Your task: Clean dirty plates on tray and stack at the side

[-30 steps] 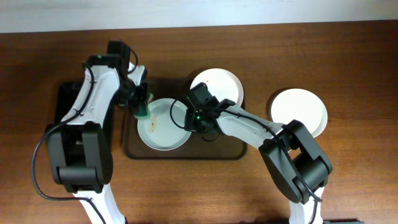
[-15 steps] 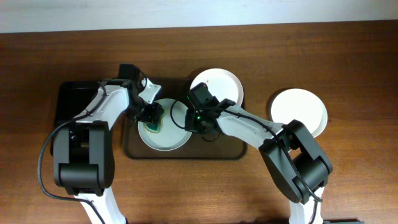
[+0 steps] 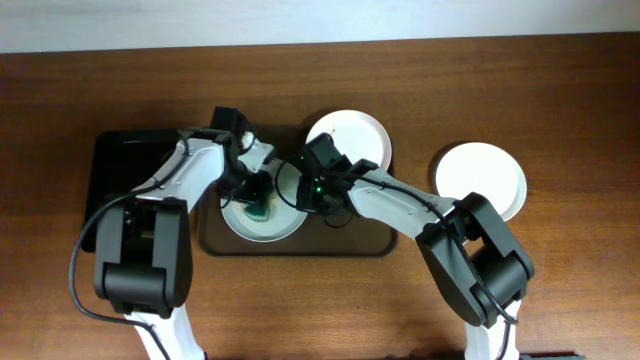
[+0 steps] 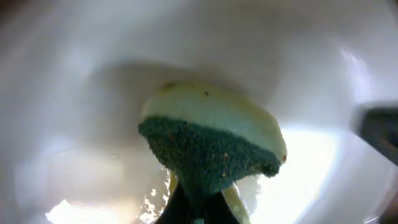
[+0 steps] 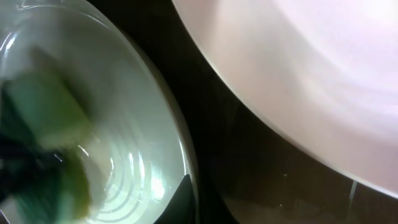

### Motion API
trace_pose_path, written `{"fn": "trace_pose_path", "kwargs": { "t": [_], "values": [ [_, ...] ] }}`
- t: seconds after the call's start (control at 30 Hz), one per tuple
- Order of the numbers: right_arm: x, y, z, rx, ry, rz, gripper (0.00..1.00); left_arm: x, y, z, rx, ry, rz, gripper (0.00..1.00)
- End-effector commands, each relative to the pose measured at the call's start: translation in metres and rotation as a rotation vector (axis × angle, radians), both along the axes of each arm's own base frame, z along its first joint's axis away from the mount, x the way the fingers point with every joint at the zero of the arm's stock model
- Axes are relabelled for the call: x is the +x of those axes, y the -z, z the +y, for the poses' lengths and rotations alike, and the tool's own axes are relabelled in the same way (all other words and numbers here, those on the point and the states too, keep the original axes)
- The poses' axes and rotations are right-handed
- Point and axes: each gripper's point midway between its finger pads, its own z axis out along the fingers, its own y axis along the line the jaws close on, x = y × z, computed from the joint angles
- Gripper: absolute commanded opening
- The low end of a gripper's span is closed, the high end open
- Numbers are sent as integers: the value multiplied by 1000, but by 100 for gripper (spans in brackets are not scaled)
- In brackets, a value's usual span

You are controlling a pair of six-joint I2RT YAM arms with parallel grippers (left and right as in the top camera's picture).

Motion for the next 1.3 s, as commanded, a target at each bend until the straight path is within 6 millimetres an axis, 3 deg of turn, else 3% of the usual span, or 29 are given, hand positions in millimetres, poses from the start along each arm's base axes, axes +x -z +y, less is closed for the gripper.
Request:
{"fn": "trace_pose_path", "kwargs": {
  "t": [0.0, 0.07, 0.2, 0.23, 0.37, 0.43, 0.7, 0.77, 0.93, 1.07, 1.27],
  "values": [
    [3, 4, 0, -8, -3, 3, 4, 4, 13, 94, 333, -361, 7, 1],
    [3, 4, 0, -8, -3, 3, 4, 5, 12, 117, 392, -428, -4, 0],
    [3, 4, 0, -8, -3, 2, 4, 12, 12, 118, 357, -437, -21, 0],
    [3, 4, 0, -8, -3, 2, 4, 13, 13, 109, 316, -399, -19, 0],
    [3, 4, 0, -8, -3, 2, 4, 18, 6, 26, -54, -8, -61, 0],
    [2, 4, 0, -9, -7, 2, 4, 16, 0, 0, -161, 90, -84, 0],
    [1, 4, -1, -13, -7, 7, 4, 35, -12, -47, -250, 202, -210, 0],
    [1, 4, -1, -13, -7, 7, 4, 46, -12, -45, -221, 181, -249, 0],
    [1, 4, -1, -13, -6, 7, 4, 77, -3, 8, 79, -58, -319, 0],
    [1, 4, -1, -13, -7, 7, 4, 56, 5, 33, 204, -149, -227, 0],
    [1, 4, -1, -13, -6, 7, 4, 3, 14, 31, 195, -120, -7, 0]
  ]
}}
